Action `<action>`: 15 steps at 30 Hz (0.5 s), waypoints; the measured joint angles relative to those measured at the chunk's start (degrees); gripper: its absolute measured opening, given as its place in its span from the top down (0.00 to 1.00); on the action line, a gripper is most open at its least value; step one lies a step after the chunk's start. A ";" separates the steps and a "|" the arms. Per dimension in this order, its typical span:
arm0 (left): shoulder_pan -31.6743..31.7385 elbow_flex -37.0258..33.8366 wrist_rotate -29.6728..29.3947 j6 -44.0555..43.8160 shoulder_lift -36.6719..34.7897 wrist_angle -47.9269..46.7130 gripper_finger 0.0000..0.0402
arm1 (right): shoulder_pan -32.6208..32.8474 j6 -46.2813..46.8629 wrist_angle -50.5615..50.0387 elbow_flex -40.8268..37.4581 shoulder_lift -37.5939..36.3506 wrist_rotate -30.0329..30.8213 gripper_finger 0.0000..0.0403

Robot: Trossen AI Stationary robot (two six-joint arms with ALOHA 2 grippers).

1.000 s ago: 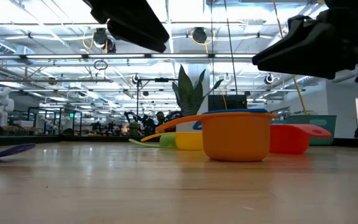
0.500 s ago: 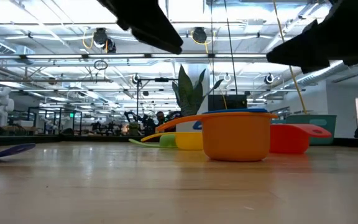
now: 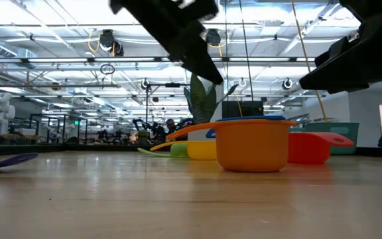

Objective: Nest measuring cups in basket
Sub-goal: Stack the blue measuring cup on top of the orange measuring cup

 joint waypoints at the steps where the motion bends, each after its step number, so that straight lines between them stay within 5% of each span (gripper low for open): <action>1: 0.00 2.41 0.01 1.13 1.99 -1.75 0.39 | 0.00 0.01 0.01 0.01 0.00 -0.46 0.82; 10: 0.11 18.41 0.37 12.61 15.38 -14.99 0.39 | 0.24 1.34 0.05 0.01 0.04 -4.21 0.82; 15: 0.44 18.91 8.40 17.88 15.68 -16.56 0.39 | 0.26 1.35 0.02 0.01 0.04 -4.26 0.82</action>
